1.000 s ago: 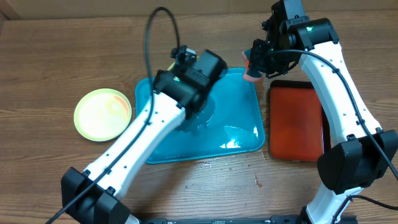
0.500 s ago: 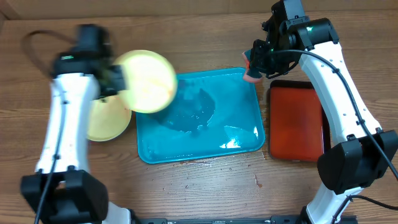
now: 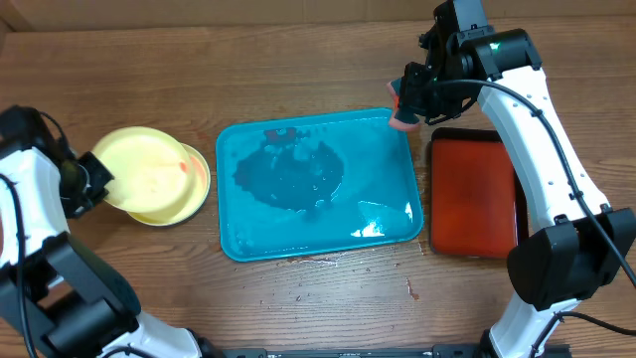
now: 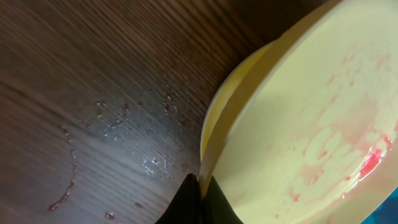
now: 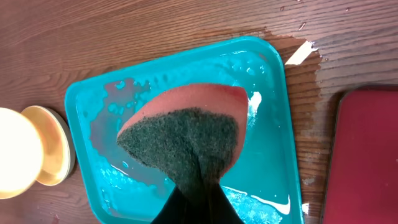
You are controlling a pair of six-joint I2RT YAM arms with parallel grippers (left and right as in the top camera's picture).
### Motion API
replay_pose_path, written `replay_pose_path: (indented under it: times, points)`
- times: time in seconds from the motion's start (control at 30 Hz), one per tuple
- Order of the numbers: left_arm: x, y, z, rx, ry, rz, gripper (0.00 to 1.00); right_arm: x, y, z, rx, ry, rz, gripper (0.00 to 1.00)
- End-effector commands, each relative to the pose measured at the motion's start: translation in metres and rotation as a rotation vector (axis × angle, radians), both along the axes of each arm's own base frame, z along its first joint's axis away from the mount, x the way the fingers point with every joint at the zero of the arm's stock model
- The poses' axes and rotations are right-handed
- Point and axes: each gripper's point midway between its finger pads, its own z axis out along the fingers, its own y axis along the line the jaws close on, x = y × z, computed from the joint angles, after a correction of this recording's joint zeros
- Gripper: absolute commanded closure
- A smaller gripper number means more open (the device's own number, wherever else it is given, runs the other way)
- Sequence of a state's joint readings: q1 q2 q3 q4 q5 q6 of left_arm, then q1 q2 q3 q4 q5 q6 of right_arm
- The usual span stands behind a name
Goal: Clean dirty plates on tray and stack at the side
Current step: 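Carry the second yellow plate left and stack it on the plate pile, then move the right gripper over the red tray and drop the sponge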
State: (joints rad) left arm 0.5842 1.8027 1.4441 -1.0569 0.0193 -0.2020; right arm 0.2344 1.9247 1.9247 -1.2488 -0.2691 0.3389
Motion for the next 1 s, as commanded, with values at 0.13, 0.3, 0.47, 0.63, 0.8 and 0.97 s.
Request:
replay_pose_path:
  times: [0.13, 0.3, 0.47, 0.63, 0.8, 0.97]
  points:
    - [-0.003, -0.005, -0.056, -0.054, 0.074, -0.023, 0.96, 0.002, -0.003, 0.002, -0.007, -0.009, -0.003, 0.96]
    - [-0.002, -0.005, -0.06, -0.055, 0.074, -0.025, 0.78, 0.002, -0.003, 0.002, -0.007, -0.01, -0.003, 0.96]
    - [0.011, -0.02, -0.056, -0.115, 0.021, -0.12, 0.59, 0.001, -0.004, 0.003, -0.007, -0.01, -0.003, 0.96]
    - [0.03, -0.041, -0.033, -0.176, -0.049, -0.196, 0.58, -0.002, -0.009, 0.005, -0.01, -0.003, -0.013, 0.96]
    - [0.054, -0.073, 0.009, -0.142, -0.095, -0.331, 0.55, -0.01, -0.055, 0.011, -0.106, 0.018, -0.11, 0.96]
    - [0.072, -0.122, 0.033, -0.111, -0.146, -0.491, 0.51, -0.026, -0.105, 0.003, -0.243, 0.095, -0.207, 0.96]
